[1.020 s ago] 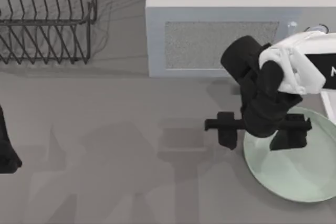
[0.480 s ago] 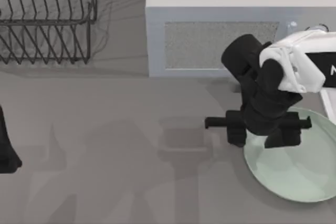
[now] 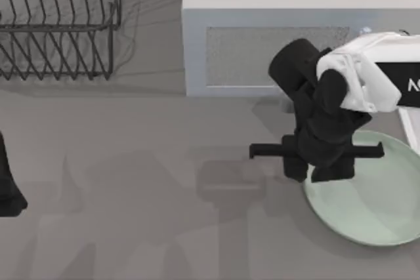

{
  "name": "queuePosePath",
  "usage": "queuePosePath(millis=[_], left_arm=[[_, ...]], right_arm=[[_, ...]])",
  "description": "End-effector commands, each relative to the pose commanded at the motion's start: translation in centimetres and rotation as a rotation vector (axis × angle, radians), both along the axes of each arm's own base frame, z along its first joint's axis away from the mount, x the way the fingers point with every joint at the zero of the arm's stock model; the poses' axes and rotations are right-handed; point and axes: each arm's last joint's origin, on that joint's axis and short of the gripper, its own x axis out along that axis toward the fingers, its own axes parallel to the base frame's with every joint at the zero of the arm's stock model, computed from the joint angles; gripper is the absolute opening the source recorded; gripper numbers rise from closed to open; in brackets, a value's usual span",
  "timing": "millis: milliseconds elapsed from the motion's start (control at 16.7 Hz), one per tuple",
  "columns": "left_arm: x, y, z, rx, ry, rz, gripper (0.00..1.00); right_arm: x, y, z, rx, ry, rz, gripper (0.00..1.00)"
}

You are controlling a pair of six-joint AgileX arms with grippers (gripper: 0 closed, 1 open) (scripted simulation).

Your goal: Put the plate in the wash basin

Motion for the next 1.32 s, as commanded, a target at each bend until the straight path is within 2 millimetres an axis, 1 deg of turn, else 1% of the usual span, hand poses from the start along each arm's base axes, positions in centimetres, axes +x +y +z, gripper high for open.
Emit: queuePosePath(millis=[120,240,300,420,480,600,660,780,900,960,1020,1320], left_arm=[[0.0,0.0,0.0,0.000,0.000,0.000,1.00],[0.0,0.0,0.0,0.000,0.000,0.000,1.00],[0.0,0.0,0.0,0.000,0.000,0.000,1.00],[0.0,0.0,0.0,0.000,0.000,0.000,1.00],[0.0,0.0,0.0,0.000,0.000,0.000,1.00],[0.0,0.0,0.0,0.000,0.000,0.000,1.00],[0.0,0.0,0.0,0.000,0.000,0.000,1.00],[0.0,0.0,0.0,0.000,0.000,0.000,1.00],[0.0,0.0,0.0,0.000,0.000,0.000,1.00],[0.0,0.0,0.0,0.000,0.000,0.000,1.00],[0.0,0.0,0.0,0.000,0.000,0.000,1.00],[0.0,0.0,0.0,0.000,0.000,0.000,1.00]], right_arm=[[-0.1,1.7,1.5,-0.005,0.004,0.016,0.00],[-0.2,3.6,4.0,-0.010,0.008,0.032,0.00],[-0.2,4.4,5.8,-0.012,0.010,0.039,0.00],[-0.1,5.3,10.0,-0.016,0.013,0.046,0.00],[-0.1,5.3,12.3,-0.015,0.013,0.046,0.00],[0.0,4.4,16.7,-0.012,0.011,0.038,0.00],[0.0,3.6,18.6,-0.010,0.010,0.032,0.00],[0.0,1.7,21.6,-0.005,0.006,0.015,0.00],[0.1,-0.1,23.5,0.000,0.001,-0.001,0.00],[0.1,-0.7,24.0,0.002,0.000,-0.007,0.00],[0.1,-1.0,24.3,0.002,-0.001,-0.010,0.00],[0.2,-0.9,24.2,0.001,-0.002,-0.007,0.00]])
